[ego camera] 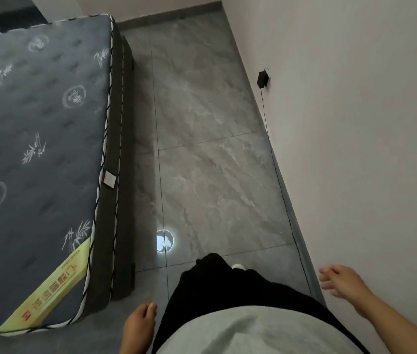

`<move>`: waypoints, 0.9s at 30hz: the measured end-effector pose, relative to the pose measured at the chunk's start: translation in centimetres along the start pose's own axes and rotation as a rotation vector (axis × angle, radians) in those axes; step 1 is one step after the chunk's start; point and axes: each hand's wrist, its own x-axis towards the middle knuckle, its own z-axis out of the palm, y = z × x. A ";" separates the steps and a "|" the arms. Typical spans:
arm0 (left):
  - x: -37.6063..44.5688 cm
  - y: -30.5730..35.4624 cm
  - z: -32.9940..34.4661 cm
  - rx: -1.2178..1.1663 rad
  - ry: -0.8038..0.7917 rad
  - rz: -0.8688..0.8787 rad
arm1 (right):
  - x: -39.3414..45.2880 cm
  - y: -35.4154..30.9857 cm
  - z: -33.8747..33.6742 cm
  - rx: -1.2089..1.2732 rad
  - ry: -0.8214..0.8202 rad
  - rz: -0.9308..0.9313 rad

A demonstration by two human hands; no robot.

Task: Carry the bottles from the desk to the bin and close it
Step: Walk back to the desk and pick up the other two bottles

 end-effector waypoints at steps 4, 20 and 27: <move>3.1 3.7 -1.1 0.003 -0.008 -0.098 | 3.5 -7.3 -0.3 -0.018 -0.029 -0.021; 20.9 33.9 -8.3 0.105 0.000 0.171 | 16.5 -26.0 -0.1 -0.197 0.033 0.127; 27.5 46.1 -8.8 0.077 0.029 0.180 | 23.8 -38.8 -3.0 -0.070 0.001 0.155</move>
